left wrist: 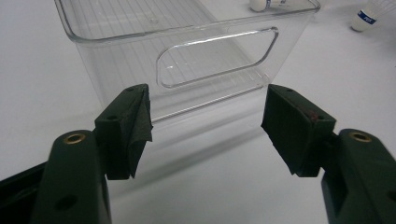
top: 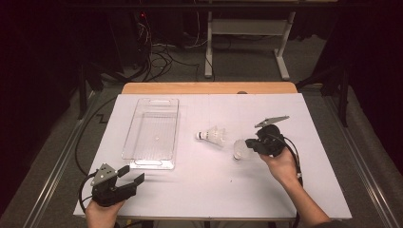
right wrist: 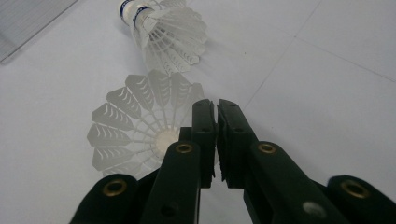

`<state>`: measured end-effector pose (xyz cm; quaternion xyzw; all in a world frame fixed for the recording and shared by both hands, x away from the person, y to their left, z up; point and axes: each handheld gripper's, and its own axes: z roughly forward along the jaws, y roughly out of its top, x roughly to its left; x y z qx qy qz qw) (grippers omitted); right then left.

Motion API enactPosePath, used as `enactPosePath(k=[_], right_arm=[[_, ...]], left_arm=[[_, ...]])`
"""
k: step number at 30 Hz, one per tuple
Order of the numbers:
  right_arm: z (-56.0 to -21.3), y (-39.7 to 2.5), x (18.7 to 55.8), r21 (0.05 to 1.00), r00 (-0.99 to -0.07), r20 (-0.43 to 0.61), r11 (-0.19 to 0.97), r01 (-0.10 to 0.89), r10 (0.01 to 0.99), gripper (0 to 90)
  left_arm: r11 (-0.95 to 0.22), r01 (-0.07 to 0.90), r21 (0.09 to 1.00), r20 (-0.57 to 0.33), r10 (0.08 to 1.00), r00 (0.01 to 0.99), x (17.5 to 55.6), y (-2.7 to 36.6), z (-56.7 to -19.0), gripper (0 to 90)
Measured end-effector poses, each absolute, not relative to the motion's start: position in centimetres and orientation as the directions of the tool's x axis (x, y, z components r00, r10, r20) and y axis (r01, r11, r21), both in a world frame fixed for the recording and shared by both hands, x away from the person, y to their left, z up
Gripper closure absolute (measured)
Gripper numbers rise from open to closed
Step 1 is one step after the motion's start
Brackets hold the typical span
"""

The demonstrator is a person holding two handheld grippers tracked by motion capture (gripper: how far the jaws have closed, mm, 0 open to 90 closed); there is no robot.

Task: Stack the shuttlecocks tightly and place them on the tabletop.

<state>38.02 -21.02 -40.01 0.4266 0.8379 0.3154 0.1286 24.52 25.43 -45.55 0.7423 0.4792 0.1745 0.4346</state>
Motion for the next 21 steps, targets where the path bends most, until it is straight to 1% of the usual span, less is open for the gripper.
enactPosePath(k=[11,21], right_arm=[[-40.5,-21.7,38.5,0.632,-0.583,0.068,0.418,0.653,0.809,86.2],[-41.3,-22.4,38.9,0.621,-0.553,0.084,0.391,0.680,0.829,83.5]], left_arm=[[-0.162,0.559,0.813,-0.158,0.863,0.479,24.5,25.5,-45.5,33.4],[-0.161,0.559,0.813,-0.158,0.864,0.478,24.5,25.5,-45.5,33.4]])
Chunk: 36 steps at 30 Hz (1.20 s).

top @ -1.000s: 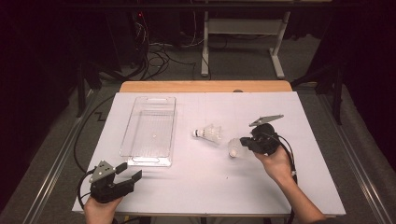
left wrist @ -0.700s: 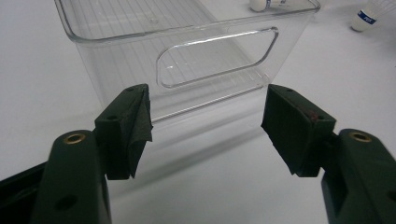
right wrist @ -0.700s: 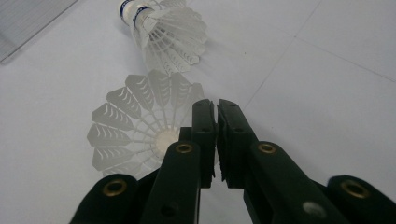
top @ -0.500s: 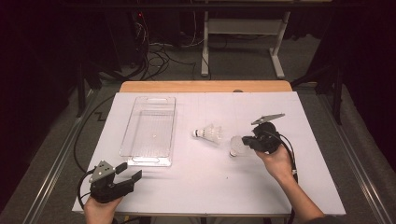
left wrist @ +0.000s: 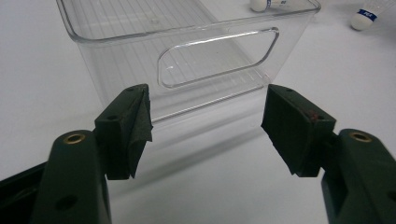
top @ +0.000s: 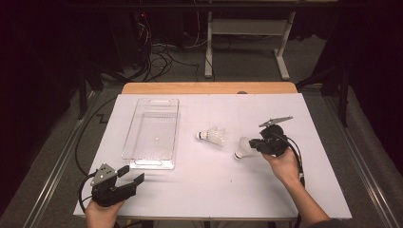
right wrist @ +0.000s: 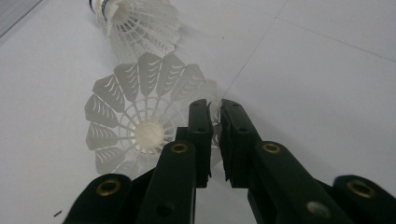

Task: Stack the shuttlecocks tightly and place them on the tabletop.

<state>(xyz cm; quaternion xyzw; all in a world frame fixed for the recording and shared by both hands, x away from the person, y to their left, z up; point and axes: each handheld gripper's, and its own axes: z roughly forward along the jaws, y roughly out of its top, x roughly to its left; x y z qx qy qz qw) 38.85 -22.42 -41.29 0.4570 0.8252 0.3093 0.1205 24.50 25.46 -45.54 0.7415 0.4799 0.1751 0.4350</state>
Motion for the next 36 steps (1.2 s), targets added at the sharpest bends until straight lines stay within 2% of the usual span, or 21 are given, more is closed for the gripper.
enactPosePath(k=[16,36], right_arm=[[-42.7,-23.2,39.2,0.603,-0.525,0.086,0.375,0.704,0.847,82.5],[-43.4,-23.7,39.6,0.595,-0.501,0.098,0.353,0.722,0.860,74.6]], left_arm=[[-0.162,0.560,0.813,-0.157,0.865,0.477,24.5,25.5,-45.5,33.4],[-0.159,0.558,0.814,-0.158,0.865,0.476,24.5,25.5,-45.5,33.4]])
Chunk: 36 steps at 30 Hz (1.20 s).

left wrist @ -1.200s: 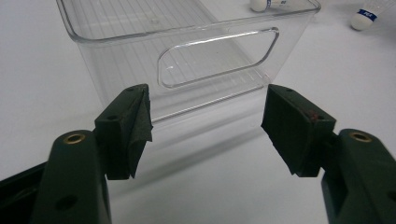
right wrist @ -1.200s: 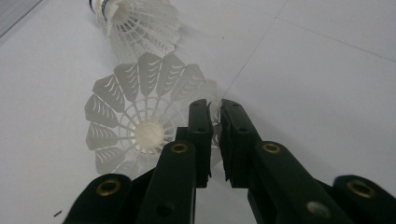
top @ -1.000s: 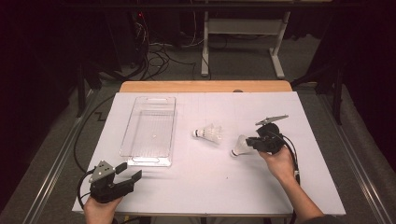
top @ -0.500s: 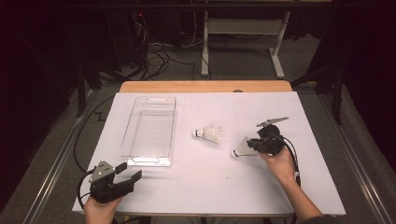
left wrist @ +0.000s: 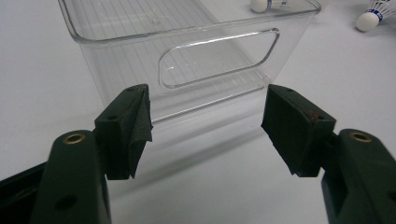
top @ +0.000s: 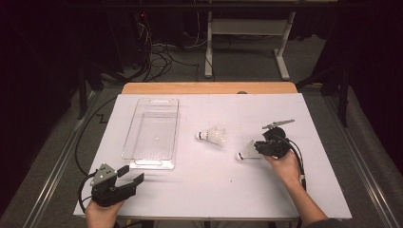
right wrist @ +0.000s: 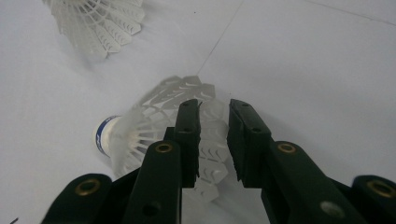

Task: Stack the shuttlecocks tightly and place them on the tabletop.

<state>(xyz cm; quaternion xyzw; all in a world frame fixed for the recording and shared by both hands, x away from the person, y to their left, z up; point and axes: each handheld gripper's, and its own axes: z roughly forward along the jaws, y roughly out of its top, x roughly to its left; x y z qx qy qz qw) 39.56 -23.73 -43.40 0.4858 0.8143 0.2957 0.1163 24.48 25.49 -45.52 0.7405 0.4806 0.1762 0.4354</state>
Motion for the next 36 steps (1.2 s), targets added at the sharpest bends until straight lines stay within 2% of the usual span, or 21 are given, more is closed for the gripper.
enactPosePath(k=[21,36], right_arm=[[-43.3,-24.6,39.5,0.602,-0.475,0.106,0.324,0.730,0.873,67.4],[-42.9,-24.9,39.1,0.610,-0.471,0.104,0.318,0.726,0.876,66.2]], left_arm=[[-0.162,0.561,0.812,-0.157,0.864,0.478,24.5,25.4,-45.6,33.4],[-0.161,0.561,0.812,-0.160,0.864,0.478,24.5,25.4,-45.6,33.4]])
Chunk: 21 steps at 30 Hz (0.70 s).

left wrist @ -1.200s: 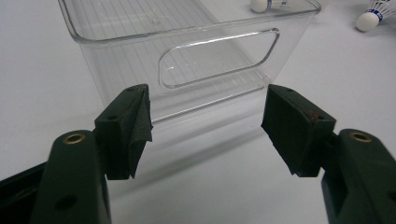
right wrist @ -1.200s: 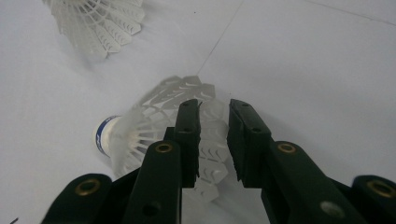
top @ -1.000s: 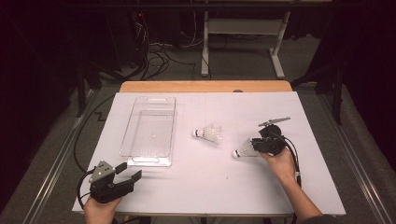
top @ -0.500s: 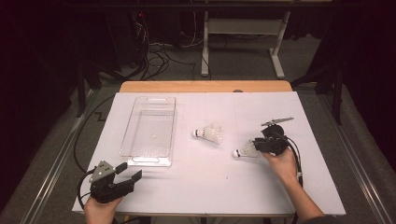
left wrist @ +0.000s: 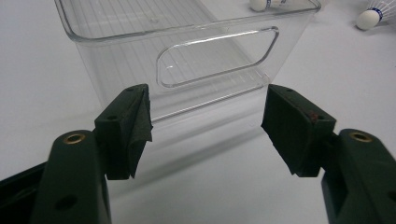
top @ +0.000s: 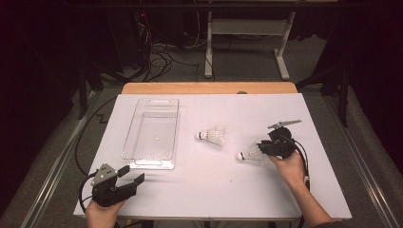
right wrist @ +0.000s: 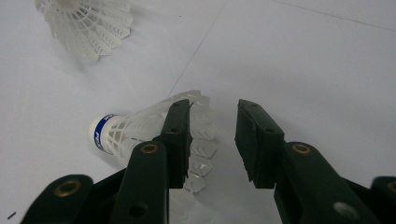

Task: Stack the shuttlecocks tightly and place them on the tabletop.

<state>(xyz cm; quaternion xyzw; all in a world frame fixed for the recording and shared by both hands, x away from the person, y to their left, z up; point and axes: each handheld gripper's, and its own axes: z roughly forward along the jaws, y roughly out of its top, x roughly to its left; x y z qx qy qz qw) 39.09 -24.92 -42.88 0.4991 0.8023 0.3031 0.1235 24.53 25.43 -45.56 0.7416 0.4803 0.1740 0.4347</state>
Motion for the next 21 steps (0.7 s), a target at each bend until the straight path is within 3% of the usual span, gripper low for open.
enactPosePath(k=[21], right_arm=[[-42.79,-25.86,38.20,0.619,-0.463,0.113,0.302,0.725,0.879,65.0]], left_arm=[[-0.162,0.561,0.812,-0.157,0.865,0.477,24.52,25.41,-45.56,33.3]])
